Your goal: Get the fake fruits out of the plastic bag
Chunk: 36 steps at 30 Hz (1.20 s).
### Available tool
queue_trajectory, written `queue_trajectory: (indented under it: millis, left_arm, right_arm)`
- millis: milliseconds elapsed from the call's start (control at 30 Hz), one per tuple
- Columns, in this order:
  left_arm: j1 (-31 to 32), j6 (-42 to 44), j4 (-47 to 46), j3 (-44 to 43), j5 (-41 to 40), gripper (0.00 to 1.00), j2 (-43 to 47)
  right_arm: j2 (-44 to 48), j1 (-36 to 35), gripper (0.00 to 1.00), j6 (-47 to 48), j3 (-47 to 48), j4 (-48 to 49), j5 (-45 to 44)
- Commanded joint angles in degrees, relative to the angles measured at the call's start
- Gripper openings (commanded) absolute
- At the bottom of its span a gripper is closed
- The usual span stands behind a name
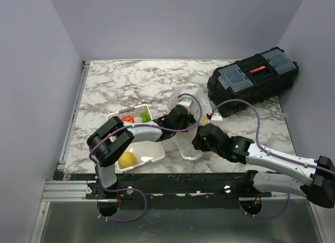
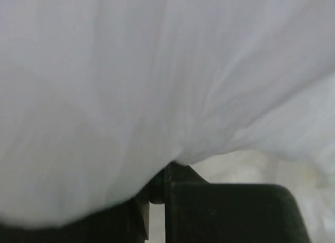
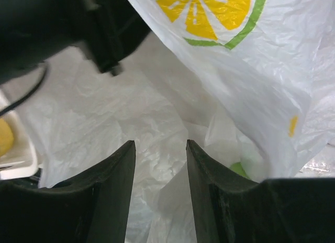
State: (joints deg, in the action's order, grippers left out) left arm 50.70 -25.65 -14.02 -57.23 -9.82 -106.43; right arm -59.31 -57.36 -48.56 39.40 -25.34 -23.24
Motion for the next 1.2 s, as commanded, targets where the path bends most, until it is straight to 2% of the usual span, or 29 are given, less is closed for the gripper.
queue_trajectory:
  millis: [0, 533, 833, 967, 1167]
  left_arm:
    - [0.28, 0.11, 1.48, 3.57, 6.36, 0.00, 9.47]
    - [0.19, -1.40, 8.31, 11.10, 17.59, 0.00, 30.88]
    - [0.19, -0.85, 7.65, 16.84, 21.34, 0.00, 43.86]
    - [0.10, 2.03, 5.94, 21.03, 18.11, 0.00, 54.29]
    - [0.02, 5.03, 6.06, 25.72, 5.60, 0.00, 68.20]
  right_arm:
    - [-1.61, -0.03, 0.47, -1.35, -1.49, 0.13, -2.52]
    - [2.24, -0.04, 0.49, -2.32, -1.65, -0.07, -8.53]
    - [3.15, -0.05, 0.51, -2.13, -1.25, -0.65, -10.41]
    - [3.51, -0.03, 0.51, -2.37, -1.50, -0.94, -10.67]
    - [3.43, -0.03, 0.52, -2.19, -1.26, -0.85, -11.00]
